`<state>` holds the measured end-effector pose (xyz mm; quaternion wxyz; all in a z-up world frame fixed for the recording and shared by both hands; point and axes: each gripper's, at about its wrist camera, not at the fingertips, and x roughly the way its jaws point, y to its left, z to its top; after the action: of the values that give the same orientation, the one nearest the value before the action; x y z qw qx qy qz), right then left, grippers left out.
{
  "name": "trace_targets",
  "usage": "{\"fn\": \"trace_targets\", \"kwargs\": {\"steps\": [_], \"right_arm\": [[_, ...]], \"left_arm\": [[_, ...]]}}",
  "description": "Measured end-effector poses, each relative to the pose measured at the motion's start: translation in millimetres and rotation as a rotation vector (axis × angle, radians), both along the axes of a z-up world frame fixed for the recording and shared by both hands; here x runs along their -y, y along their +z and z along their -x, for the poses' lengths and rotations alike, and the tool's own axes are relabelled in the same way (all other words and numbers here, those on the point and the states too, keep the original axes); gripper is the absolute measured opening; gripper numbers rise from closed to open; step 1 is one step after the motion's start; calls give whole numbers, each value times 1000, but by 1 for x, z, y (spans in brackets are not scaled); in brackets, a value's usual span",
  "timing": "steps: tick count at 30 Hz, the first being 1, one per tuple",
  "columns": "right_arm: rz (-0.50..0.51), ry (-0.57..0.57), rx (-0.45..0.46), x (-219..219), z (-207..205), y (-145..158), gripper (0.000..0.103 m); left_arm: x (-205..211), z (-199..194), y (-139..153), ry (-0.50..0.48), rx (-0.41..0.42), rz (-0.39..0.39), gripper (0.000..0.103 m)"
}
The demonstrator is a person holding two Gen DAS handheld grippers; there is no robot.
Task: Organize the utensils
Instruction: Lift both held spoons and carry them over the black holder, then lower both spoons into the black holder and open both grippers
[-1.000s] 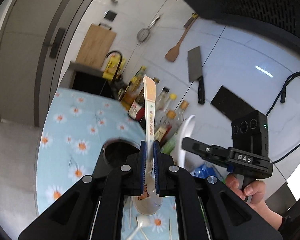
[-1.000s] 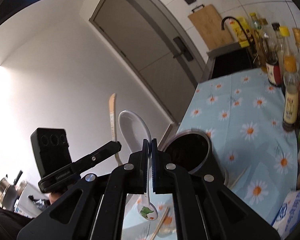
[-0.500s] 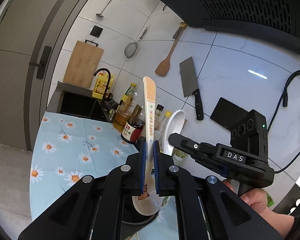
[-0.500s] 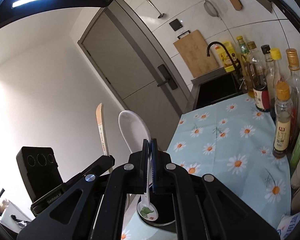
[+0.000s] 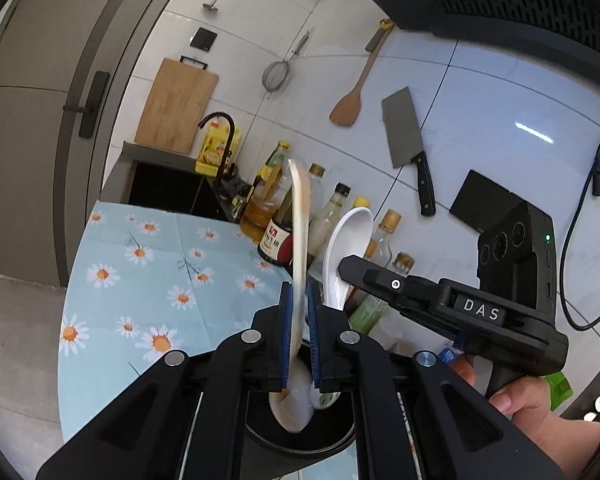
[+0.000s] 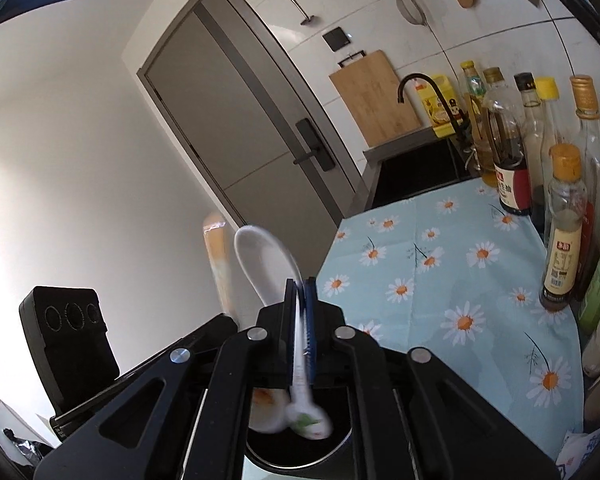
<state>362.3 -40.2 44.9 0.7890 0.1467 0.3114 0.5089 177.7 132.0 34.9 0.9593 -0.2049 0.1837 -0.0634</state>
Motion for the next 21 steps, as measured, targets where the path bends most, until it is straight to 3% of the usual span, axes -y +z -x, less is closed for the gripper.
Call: {"fn": "trace_targets", "kwargs": {"steps": [2, 9, 11, 12, 21], "right_arm": [[1, -1, -20, 2, -1, -3, 15], [-1, -7, -44, 12, 1, -6, 15], [-2, -3, -50, 13, 4, -5, 23], [-1, -5, -50, 14, 4, -5, 26], [-16, 4, -33, 23, 21, 8, 29]], "left_arm": [[0, -1, -1, -5, -11, 6, 8], [1, 2, -1, -8, -28, 10, 9], [1, 5, -1, -3, -32, 15, 28], [1, 7, 0, -2, -29, 23, 31], [6, 25, 6, 7, -22, 15, 31]]}}
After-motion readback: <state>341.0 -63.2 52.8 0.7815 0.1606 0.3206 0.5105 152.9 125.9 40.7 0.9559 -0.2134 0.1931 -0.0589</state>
